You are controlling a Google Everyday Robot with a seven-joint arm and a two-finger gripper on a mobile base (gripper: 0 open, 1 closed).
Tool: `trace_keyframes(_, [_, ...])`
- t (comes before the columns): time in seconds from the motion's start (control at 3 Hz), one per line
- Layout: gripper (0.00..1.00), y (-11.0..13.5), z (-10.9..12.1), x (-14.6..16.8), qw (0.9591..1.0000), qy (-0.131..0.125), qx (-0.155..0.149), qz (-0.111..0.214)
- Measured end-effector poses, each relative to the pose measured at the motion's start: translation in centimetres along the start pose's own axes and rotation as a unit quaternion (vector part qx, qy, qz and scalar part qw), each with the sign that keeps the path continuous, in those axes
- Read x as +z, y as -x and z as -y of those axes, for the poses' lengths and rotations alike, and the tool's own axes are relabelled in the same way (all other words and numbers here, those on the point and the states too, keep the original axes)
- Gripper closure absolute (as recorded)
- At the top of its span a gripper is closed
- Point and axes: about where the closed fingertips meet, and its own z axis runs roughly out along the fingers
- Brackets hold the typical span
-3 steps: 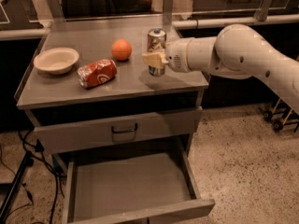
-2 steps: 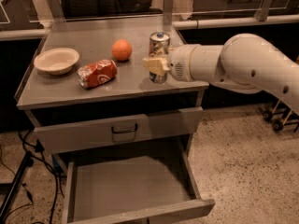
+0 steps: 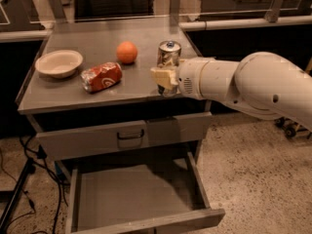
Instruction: Place redbull can into middle drawer
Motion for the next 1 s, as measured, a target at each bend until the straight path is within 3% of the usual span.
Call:
trace_keyframes(0.33, [1.0, -1.1, 0.7, 0.1, 0.9998, -0.019, -0.002, -0.003])
trace_keyframes(0.67, [1.0, -5.8, -0.1, -1.7, 0.9981, -0.05, 0.026, -0.024])
trace_keyframes(1.0, [1.0, -10.4, -1.4, -3.1, 0.9957, -0.059, 0.049, -0.053])
